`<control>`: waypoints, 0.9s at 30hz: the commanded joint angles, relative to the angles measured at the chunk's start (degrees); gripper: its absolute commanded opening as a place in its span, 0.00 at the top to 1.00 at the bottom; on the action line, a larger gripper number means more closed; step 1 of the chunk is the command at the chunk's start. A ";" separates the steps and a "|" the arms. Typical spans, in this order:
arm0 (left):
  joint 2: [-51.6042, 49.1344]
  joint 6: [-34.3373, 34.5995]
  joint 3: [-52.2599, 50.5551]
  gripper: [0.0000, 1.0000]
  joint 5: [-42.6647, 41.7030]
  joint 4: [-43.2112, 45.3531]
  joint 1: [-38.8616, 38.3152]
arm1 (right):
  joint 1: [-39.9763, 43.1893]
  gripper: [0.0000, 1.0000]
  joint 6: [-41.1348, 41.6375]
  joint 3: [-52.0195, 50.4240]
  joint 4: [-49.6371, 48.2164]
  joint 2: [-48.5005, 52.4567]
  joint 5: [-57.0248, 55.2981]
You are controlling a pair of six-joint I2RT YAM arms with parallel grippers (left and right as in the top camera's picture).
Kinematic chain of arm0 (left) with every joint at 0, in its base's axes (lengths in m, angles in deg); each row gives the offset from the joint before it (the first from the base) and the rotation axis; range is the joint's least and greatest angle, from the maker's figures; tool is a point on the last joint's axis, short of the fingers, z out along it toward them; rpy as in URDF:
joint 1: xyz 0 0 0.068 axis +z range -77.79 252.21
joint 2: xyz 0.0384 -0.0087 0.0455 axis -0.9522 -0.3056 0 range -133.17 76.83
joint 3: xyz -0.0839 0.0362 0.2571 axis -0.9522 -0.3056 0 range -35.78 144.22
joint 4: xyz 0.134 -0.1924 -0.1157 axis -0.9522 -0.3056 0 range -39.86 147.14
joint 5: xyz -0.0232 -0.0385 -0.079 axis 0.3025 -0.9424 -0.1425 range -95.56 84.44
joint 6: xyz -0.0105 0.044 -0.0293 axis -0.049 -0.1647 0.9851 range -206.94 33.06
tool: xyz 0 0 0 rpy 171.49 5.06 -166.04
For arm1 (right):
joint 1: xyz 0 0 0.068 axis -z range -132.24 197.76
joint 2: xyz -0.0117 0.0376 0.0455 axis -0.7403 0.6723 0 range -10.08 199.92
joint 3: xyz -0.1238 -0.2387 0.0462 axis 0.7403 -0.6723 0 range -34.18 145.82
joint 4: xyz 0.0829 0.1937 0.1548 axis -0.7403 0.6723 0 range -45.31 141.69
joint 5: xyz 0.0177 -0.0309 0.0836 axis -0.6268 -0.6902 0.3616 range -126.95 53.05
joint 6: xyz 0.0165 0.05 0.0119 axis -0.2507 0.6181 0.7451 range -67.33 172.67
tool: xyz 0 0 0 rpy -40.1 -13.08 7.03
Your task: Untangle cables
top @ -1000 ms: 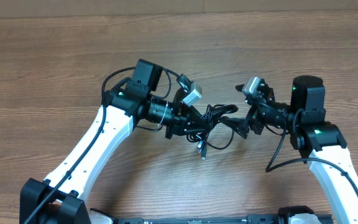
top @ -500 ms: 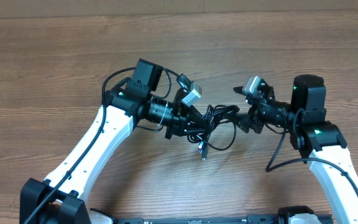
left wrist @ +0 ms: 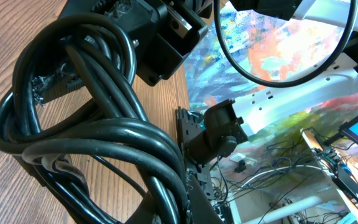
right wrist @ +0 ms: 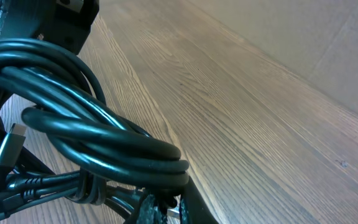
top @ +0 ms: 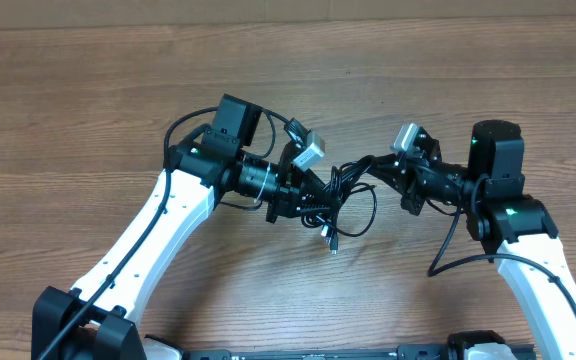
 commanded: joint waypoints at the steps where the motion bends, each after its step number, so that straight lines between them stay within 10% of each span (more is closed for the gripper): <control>1: 0.20 -1.22 0.17 0.96 -0.04 0.09 -0.44 | 0.15 0.48 0.37 1.53 -0.33 -0.72 0.11; 4: 0.20 -1.16 0.17 0.96 -0.11 0.20 -0.44 | 0.15 0.24 0.35 1.53 -0.68 -0.72 0.11; 14: 0.20 0.57 0.17 0.96 -0.35 0.24 -0.44 | 0.15 0.25 0.33 1.53 -6.97 -0.72 6.25; 16: 0.20 1.18 0.17 0.96 -0.39 0.22 -0.44 | 0.15 0.39 0.33 1.53 -7.56 -0.72 7.30; 19: 0.20 1.60 0.17 0.96 -0.96 0.24 -0.44 | 0.15 0.96 0.33 1.53 -7.26 -0.66 7.19; 27: 0.20 1.55 0.17 0.96 -1.11 0.90 -0.44 | 0.15 0.96 0.35 1.53 -4.17 -0.61 7.19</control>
